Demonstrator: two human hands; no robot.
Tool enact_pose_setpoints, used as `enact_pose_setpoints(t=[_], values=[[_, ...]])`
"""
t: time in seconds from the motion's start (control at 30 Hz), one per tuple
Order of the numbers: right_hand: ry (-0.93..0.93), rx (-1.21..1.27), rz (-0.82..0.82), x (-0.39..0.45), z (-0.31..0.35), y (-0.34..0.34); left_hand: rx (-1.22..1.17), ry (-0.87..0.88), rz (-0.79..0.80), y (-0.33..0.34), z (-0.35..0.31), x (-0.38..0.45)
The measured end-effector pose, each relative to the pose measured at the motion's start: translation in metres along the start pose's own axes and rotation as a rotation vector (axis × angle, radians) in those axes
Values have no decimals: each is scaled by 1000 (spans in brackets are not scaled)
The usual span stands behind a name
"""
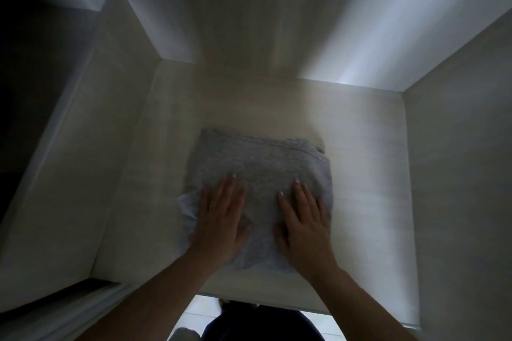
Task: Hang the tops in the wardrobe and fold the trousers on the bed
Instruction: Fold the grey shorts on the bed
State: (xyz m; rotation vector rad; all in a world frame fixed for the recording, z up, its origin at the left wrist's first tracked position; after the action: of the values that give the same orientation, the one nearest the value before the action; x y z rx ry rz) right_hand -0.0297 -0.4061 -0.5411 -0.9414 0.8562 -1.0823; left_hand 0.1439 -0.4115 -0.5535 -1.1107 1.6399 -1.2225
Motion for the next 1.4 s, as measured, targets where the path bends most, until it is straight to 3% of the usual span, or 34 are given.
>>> enact_pose_setpoints(t=[0.13, 0.33, 0.87, 1.27, 1.4], values=[[31, -64, 119, 18, -5, 17, 49, -99, 84, 12, 21, 8], [36, -84, 101, 65, 12, 32, 17, -207, 57, 13, 69, 29], [33, -51, 22, 210, 59, 51, -24, -193, -85, -19, 191, 128], [30, -51, -8, 233, 64, 54, -35, -144, -171, -20, 211, 144], [31, 29, 6, 236, 61, 48, -1, -129, -116, -19, 211, 148]])
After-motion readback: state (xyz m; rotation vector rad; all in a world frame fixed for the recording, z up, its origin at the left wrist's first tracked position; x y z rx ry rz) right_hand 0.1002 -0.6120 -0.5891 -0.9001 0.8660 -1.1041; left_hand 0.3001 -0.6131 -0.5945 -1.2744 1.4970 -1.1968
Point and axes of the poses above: each hand's wrist, its own x-axis towards the middle knuckle, its own y-axis out of the palm, z = x × y, the point moved 4 cm from there along x, towards the middle knuckle, and after that the axes turned 2 degrees about x, right-handed, at the moved point
